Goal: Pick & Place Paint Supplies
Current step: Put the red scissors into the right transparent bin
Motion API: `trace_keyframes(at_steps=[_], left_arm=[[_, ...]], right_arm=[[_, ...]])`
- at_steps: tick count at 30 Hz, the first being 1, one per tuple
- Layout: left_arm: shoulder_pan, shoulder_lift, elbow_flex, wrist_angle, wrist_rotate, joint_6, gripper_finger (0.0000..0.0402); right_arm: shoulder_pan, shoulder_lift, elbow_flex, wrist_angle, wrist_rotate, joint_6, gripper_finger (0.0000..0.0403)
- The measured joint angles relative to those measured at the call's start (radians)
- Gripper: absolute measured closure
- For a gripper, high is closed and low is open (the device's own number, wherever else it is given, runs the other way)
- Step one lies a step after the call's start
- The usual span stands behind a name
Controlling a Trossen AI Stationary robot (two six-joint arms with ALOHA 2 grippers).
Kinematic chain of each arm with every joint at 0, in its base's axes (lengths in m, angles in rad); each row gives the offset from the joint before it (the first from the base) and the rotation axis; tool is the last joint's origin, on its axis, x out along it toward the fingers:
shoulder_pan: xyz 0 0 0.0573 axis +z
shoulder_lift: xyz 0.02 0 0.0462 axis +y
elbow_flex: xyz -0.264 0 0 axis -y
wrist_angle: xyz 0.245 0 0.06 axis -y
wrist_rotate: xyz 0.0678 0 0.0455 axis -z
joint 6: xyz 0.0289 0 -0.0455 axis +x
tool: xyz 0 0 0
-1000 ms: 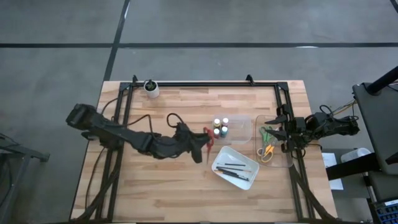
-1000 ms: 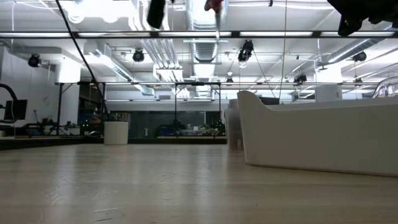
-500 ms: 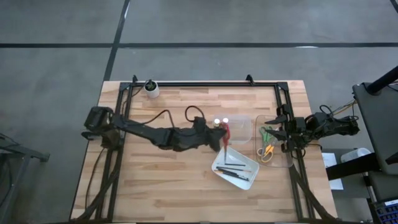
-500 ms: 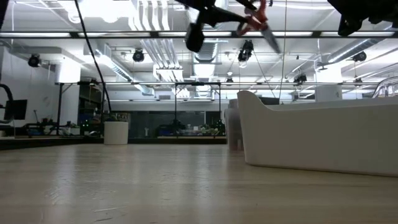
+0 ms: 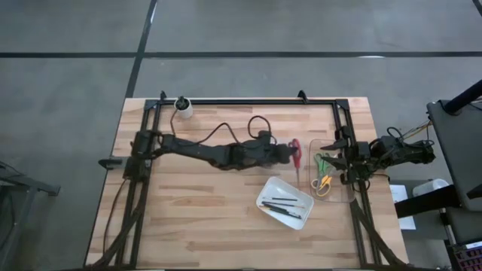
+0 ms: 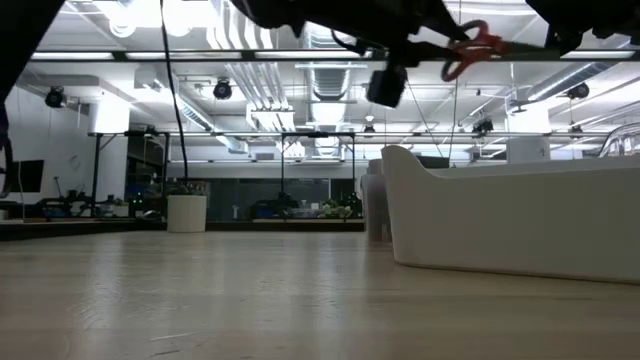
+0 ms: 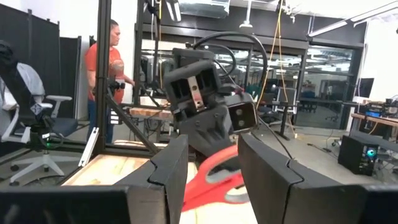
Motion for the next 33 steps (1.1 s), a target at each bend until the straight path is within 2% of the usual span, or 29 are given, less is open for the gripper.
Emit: trace_keyframes(at_steps=[8, 16, 29, 33], left_arm=[[0.027, 0.163, 0.196, -0.002, 0.006, -0.029, 0.0334], [0.046, 0.263, 0.320, -0.015, 0.012, -0.032, 0.0334], [0.054, 0.268, 0.326, -0.095, 0.010, -0.026, 0.0334], [0.055, 0.264, 0.326, -0.100, 0.070, 0.022, 0.0334]], right_arm=[[0.000, 0.000, 0.000, 0.000, 0.000, -0.001, 0.0264], [0.000, 0.000, 0.000, 0.000, 0.000, -0.002, 0.0264], [0.000, 0.000, 0.000, 0.000, 0.000, -0.002, 0.0264], [0.000, 0.000, 0.000, 0.000, 0.001, -0.002, 0.0264]])
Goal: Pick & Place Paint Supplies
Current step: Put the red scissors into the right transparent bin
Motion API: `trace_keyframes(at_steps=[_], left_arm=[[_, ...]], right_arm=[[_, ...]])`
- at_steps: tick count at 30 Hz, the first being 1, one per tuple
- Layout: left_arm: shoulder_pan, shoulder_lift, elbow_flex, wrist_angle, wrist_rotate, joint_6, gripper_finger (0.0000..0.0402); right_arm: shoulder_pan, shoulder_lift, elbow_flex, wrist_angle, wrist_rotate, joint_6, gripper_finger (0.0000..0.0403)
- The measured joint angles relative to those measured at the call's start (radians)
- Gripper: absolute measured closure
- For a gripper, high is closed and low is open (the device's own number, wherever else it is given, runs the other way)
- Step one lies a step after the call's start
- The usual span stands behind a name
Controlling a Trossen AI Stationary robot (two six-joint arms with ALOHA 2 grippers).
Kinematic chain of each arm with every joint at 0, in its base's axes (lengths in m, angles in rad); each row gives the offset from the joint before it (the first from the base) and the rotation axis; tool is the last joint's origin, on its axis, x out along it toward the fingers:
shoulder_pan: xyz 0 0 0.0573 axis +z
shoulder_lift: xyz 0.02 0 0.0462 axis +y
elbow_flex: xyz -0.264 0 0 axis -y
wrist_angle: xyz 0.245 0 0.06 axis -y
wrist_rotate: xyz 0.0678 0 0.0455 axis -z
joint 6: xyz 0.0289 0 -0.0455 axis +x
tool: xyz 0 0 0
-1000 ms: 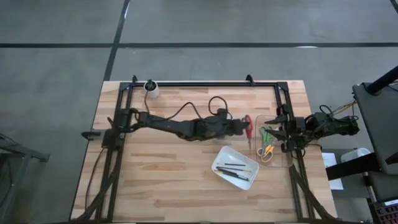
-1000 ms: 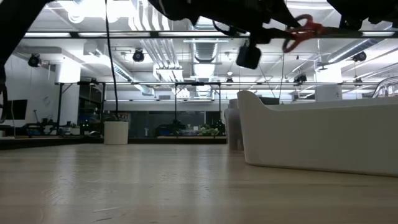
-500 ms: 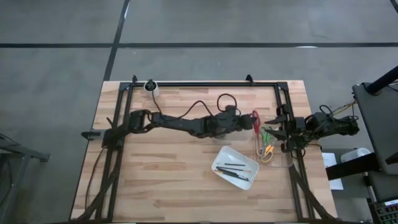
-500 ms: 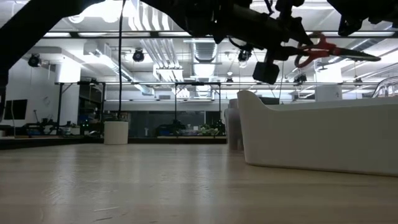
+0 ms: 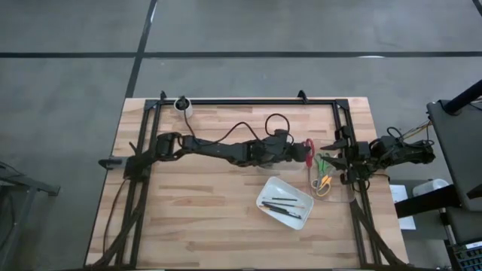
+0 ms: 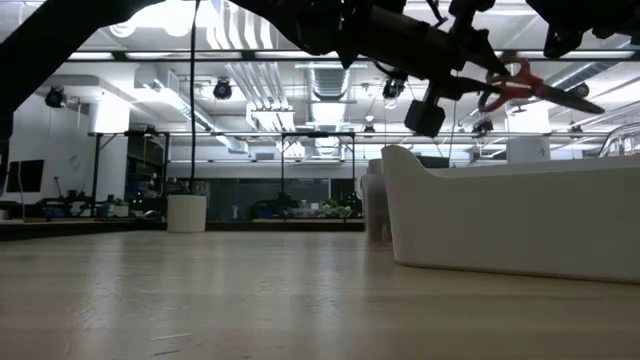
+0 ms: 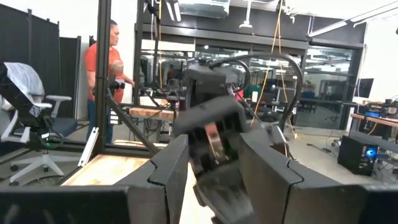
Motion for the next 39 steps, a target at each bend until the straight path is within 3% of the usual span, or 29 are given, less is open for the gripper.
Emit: trace_keyframes(at_steps=[11, 21, 39], left_arm=[[0.000, -0.025, 0.000, -0.012, 0.143, 0.182, 0.0334], [-0.004, -0.184, 0.000, -0.313, 0.276, 0.526, 0.0334], [-0.016, -0.210, -0.001, -0.400, 0.322, 0.531, 0.0334]], right_arm=[[0.000, 0.000, 0.000, 0.000, 0.000, 0.002, 0.0264], [0.000, 0.000, 0.000, 0.000, 0.001, 0.002, 0.0264], [0.000, 0.000, 0.000, 0.000, 0.002, 0.002, 0.0264]])
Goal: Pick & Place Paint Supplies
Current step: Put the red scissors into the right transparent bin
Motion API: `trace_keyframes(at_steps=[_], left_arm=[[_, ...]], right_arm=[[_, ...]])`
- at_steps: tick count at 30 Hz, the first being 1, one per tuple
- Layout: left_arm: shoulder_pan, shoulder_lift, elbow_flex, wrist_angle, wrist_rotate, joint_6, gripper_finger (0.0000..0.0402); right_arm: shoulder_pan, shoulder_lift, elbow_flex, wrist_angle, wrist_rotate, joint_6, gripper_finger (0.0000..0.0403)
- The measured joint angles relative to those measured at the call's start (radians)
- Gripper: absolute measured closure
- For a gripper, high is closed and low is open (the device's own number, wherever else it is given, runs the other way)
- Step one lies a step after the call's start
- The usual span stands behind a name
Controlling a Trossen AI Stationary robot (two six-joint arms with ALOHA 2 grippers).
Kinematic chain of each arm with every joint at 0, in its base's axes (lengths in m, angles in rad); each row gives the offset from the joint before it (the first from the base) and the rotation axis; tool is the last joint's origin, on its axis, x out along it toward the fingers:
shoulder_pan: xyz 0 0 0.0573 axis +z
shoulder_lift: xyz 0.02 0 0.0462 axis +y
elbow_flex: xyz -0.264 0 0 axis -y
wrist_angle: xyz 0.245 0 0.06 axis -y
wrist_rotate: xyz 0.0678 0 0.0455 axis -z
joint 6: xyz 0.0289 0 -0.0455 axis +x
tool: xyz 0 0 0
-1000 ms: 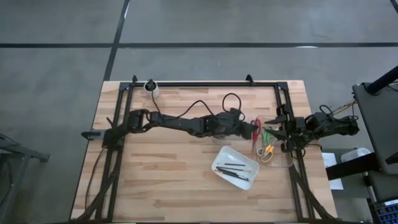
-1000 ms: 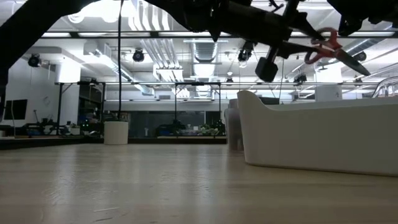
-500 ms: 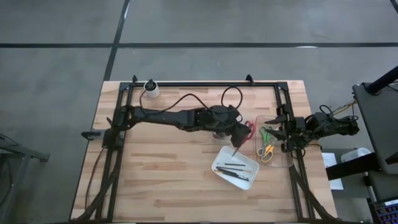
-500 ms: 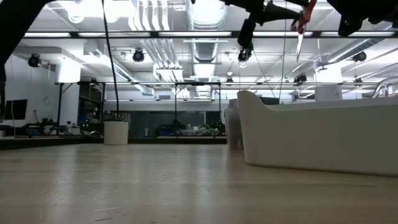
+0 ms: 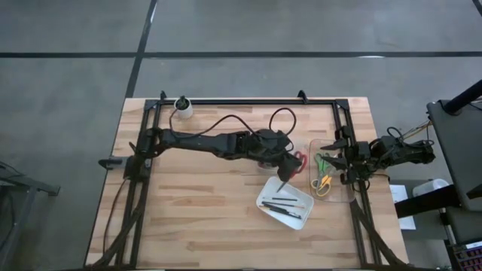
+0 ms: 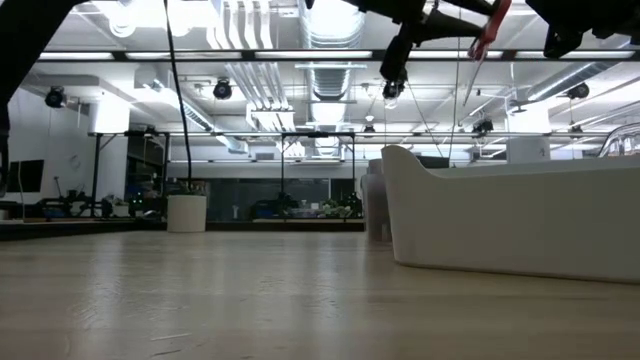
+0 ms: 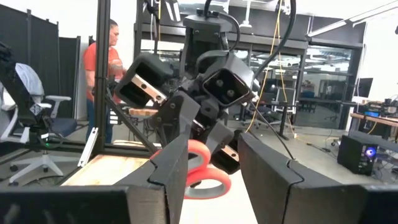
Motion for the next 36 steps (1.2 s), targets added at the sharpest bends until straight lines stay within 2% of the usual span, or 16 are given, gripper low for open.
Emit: trace_keyframes(at_steps=[4, 12, 20, 25, 32, 36], left_arm=[[0.000, 0.000, 0.000, 0.026, 0.033, 0.005, 0.0334], [0.008, -0.014, 0.000, 0.039, 0.069, 0.116, 0.0334], [0.013, -0.064, 0.000, 0.063, 0.111, 0.394, 0.0334], [0.014, -0.099, -0.001, 0.113, 0.182, 0.553, 0.0334], [0.021, -0.121, -0.001, 0.095, 0.185, 0.668, 0.0334], [0.029, -0.122, -0.001, 0.101, 0.185, 0.681, 0.0334]], right_arm=[[0.000, 0.000, 0.000, 0.000, 0.000, -0.001, 0.0264], [0.000, 0.000, 0.000, 0.000, -0.001, -0.002, 0.0264], [0.000, 0.000, 0.000, 0.000, -0.002, -0.002, 0.0264], [0.000, 0.000, 0.000, 0.000, -0.002, -0.002, 0.0264], [0.000, 0.001, 0.000, 0.005, -0.002, 0.001, 0.0264], [0.000, 0.001, 0.000, 0.003, -0.003, 0.001, 0.0264]])
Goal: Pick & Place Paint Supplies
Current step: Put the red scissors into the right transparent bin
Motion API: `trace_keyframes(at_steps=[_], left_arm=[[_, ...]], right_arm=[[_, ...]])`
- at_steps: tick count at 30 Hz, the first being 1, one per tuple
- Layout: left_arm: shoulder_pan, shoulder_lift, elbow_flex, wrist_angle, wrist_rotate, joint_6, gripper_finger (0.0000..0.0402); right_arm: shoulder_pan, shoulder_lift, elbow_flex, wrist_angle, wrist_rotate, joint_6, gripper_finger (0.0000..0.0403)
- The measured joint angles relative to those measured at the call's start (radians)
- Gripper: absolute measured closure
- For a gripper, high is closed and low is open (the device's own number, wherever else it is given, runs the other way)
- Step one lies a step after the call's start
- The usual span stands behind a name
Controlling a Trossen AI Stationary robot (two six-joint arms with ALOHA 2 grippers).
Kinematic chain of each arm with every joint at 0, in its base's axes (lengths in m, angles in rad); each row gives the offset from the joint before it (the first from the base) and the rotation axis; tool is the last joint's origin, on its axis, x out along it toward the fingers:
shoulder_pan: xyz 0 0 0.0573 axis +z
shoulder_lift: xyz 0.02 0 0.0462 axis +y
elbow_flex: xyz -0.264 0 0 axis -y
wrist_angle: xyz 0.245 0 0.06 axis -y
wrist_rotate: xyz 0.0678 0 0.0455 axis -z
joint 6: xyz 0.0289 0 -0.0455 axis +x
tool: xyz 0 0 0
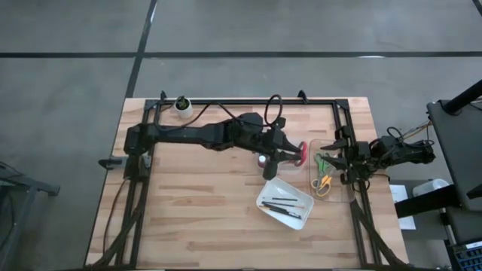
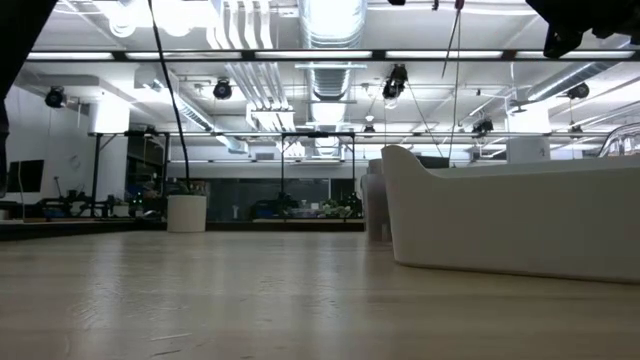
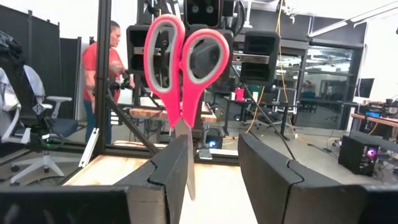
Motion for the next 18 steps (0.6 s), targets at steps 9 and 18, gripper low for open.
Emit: trace_keyframes(at_steps=[9, 18], left_arm=[[0.014, 0.000, 0.000, -0.024, -0.003, 0.040, 0.0334], [0.013, 0.000, 0.000, -0.034, -0.023, 0.057, 0.0334]], right_arm=[[-0.001, 0.002, 0.000, 0.007, 0.007, 0.022, 0.0264], [-0.001, 0.020, 0.000, 0.012, 0.087, 0.160, 0.0264]])
